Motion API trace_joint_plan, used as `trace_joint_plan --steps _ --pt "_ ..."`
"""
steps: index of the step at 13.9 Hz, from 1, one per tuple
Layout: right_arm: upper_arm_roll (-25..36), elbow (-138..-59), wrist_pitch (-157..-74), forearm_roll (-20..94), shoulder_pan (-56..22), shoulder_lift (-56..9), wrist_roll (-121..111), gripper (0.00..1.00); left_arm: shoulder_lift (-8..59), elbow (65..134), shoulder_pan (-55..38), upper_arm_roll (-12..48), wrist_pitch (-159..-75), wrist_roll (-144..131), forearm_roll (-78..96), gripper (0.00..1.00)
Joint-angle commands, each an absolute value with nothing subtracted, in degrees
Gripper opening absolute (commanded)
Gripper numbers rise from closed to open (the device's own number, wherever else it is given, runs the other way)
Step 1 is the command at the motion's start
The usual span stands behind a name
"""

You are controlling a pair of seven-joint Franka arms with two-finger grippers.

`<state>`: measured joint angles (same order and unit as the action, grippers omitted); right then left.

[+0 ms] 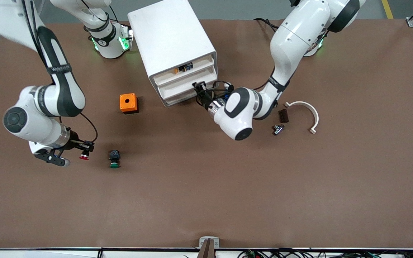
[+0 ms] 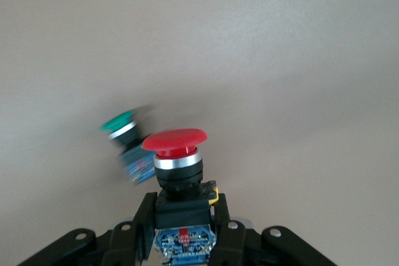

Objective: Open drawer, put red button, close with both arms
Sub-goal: 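Pull the drawer open with the left gripper while the right gripper lifts the button, then carry the red button over the open drawer with the right gripper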

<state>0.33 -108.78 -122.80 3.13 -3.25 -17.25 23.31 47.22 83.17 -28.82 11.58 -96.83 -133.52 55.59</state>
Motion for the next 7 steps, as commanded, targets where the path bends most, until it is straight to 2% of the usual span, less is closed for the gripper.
trace_joint_plan --steps 1,5,6,7 --pt "0.4 -107.2 -117.2 3.5 -8.7 -13.2 35.4 0.00 50.3 76.9 -25.2 11.9 -96.9 -131.4 55.7 0.00" --pt "0.4 -107.2 -117.2 3.6 -20.0 -11.3 57.3 0.00 50.5 75.9 -22.6 12.0 -100.1 -126.3 56.0 0.00" --pt "0.4 -107.1 -117.2 3.6 -22.6 -11.3 62.5 0.00 50.4 75.9 -22.4 12.0 -100.5 -126.0 56.1 0.15" --pt "0.4 -107.0 -117.5 3.7 -25.2 -11.3 67.2 0.00 50.0 75.9 -22.2 12.0 -100.5 -126.0 56.1 0.25"
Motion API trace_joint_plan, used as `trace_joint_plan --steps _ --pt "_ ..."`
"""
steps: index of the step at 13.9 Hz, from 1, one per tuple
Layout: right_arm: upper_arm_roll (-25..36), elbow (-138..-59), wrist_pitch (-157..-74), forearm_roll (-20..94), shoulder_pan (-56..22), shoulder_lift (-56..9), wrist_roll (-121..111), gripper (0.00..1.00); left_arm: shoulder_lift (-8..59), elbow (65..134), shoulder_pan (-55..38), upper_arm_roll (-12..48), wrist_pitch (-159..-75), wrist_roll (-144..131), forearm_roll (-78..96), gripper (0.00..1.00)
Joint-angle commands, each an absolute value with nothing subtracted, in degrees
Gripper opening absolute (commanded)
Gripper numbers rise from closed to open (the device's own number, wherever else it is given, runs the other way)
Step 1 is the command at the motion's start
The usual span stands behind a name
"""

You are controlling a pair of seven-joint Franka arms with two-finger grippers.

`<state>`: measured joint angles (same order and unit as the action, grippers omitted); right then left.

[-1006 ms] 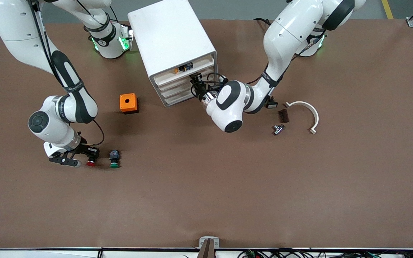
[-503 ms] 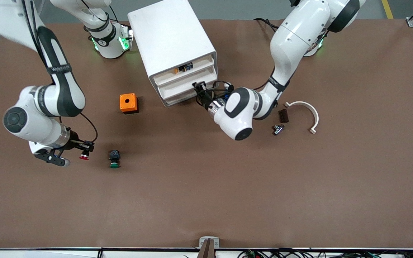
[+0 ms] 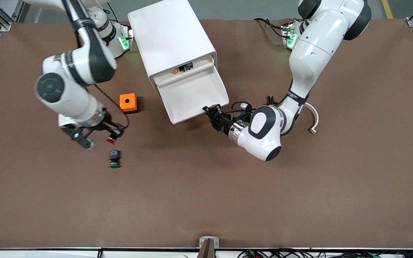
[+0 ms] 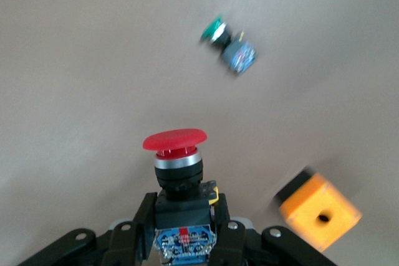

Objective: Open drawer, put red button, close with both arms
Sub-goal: 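Carry the red button over the open drawer with the right gripper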

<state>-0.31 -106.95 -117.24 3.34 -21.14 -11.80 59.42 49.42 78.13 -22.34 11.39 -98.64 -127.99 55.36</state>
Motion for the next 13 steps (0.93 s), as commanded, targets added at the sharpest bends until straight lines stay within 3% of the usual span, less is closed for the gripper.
trace_joint_plan --steps 1,3,4,6,8,13 --pt "0.4 -106.5 -117.6 3.7 -27.9 -11.6 72.0 0.00 49.7 75.8 -21.5 12.0 -100.5 -126.0 56.0 0.41" --pt "0.4 -106.0 -117.8 3.6 -31.8 -11.8 79.1 0.00 49.2 74.7 -20.3 12.0 -100.3 -126.0 55.6 0.74" --pt "0.4 -105.9 -117.6 3.6 -33.2 -11.8 81.8 0.00 49.1 73.9 -19.3 11.9 -100.1 -126.0 55.5 0.85" --pt "0.5 -105.9 -117.9 3.6 -36.9 -11.9 87.9 0.00 49.0 72.6 -16.4 11.7 -100.0 -126.0 55.4 0.88" --pt "0.5 -105.7 -118.5 3.5 -40.1 -12.0 93.2 0.00 47.7 72.2 -14.5 10.5 -99.9 -125.8 52.4 1.00" --pt "0.5 -105.6 -120.7 3.5 -44.3 -12.9 100.1 0.00 42.8 69.7 -13.8 9.8 -100.3 -119.4 29.5 1.00"
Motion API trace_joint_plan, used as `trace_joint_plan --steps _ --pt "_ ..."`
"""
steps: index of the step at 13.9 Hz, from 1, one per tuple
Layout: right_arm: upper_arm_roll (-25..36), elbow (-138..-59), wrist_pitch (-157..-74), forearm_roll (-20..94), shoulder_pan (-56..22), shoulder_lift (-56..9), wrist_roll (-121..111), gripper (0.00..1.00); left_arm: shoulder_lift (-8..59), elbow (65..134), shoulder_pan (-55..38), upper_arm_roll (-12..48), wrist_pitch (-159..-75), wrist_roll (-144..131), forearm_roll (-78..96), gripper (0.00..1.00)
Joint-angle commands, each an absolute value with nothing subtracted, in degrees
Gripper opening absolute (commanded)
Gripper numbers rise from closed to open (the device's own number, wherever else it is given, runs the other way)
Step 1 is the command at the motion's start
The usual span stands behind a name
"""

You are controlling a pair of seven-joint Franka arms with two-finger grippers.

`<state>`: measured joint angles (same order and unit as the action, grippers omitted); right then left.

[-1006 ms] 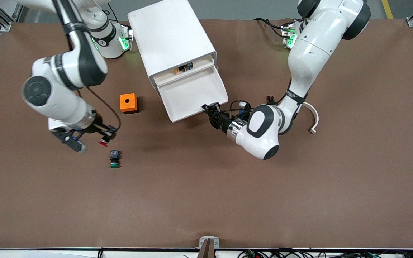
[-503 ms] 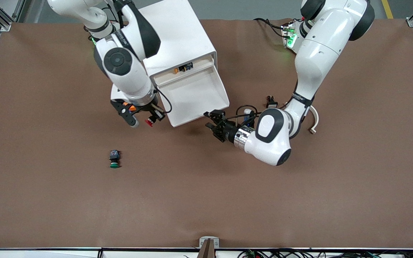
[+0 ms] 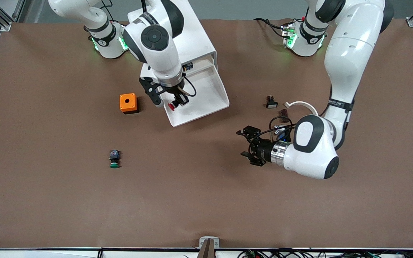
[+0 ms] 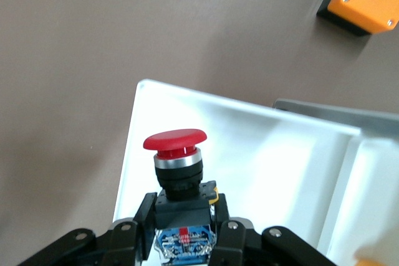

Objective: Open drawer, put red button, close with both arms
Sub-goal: 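Carry the red button over the open drawer with the right gripper, then release the button into the drawer while the left gripper draws back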

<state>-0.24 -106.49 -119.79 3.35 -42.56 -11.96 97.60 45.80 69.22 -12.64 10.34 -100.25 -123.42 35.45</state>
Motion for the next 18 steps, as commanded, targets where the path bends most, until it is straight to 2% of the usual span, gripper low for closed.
trace_joint_plan --steps 1,6,9,10,11,12,15,18 --pt "0.5 -105.6 -122.1 3.5 -45.1 -13.4 101.7 0.00 41.7 69.8 -13.5 10.1 -99.9 -114.5 26.7 1.00" --pt "0.5 -103.5 -123.4 3.5 -46.7 -17.0 105.0 0.00 35.9 70.7 -15.6 11.5 -99.7 -97.3 11.5 1.00" --pt "0.5 -102.0 -123.4 3.5 -46.6 -18.6 105.6 0.00 35.8 70.8 -16.0 11.9 -99.7 -82.6 9.1 1.00" --pt "0.5 -101.5 -123.4 3.6 -46.3 -19.1 105.6 0.14 35.8 70.9 -16.2 12.0 -99.7 -76.6 8.5 1.00" --pt "0.5 -101.3 -123.4 3.6 -46.3 -19.4 105.6 0.78 35.8 71.1 -17.2 11.9 -99.8 -72.6 8.3 1.00" --pt "0.6 -101.2 -123.4 3.5 -46.4 -19.6 105.7 1.00 35.9 71.2 -18.0 11.9 -99.8 -70.1 6.3 1.00" --pt "0.6 -99.4 -122.9 3.5 -45.7 -19.6 104.9 1.00 37.3 72.0 -20.0 12.7 -102.2 -62.3 2.8 1.00" --pt "0.7 -96.2 -118.2 3.5 -43.2 -19.5 97.8 1.00 37.5 76.1 -23.1 12.7 -111.5 -61.9 2.9 1.00"
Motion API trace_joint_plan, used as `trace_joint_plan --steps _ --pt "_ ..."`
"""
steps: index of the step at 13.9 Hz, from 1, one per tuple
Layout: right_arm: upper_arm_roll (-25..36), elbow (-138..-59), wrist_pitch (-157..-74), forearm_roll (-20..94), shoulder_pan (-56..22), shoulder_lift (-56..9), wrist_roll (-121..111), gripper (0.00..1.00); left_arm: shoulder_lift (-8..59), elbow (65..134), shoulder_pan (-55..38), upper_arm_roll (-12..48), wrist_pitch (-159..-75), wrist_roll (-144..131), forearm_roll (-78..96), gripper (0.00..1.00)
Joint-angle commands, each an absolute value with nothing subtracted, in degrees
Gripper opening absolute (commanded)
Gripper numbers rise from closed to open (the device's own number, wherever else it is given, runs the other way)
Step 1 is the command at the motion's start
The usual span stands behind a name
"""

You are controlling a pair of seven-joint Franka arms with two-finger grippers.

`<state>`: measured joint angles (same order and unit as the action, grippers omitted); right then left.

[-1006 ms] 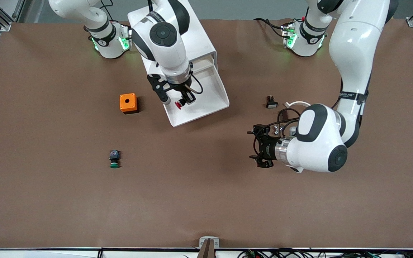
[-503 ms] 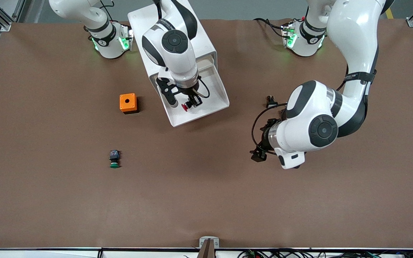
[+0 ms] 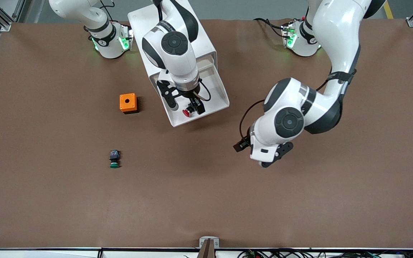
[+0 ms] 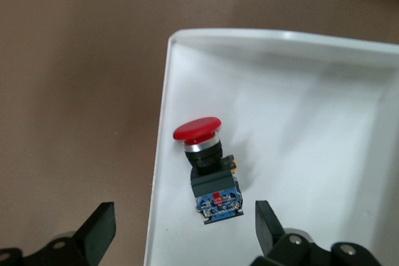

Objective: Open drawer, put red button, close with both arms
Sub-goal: 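Move the left gripper to the drawer front while the right gripper withdraws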

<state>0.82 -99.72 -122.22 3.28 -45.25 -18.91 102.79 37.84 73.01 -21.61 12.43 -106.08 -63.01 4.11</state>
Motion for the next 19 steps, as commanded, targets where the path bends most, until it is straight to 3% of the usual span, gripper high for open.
trace_joint_plan --steps 1,11,16,19 --pt "0.8 -94.1 -114.2 3.5 -41.7 -19.5 91.9 1.00 37.9 77.3 -24.0 12.8 -114.9 -61.9 2.9 1.00" --pt "1.1 -92.3 -94.4 2.7 -12.9 -12.1 23.7 1.00 40.3 81.6 -34.4 13.2 -117.3 -63.1 7.1 1.00" --pt "1.1 -92.4 -90.1 2.6 1.7 -9.1 -1.6 1.00 39.9 83.1 -39.5 13.2 -117.2 -68.3 13.8 1.00" --pt "1.1 -92.0 -89.3 2.5 5.4 -8.4 -6.9 1.00 39.3 83.2 -42.2 13.4 -116.5 -74.0 13.8 1.00"
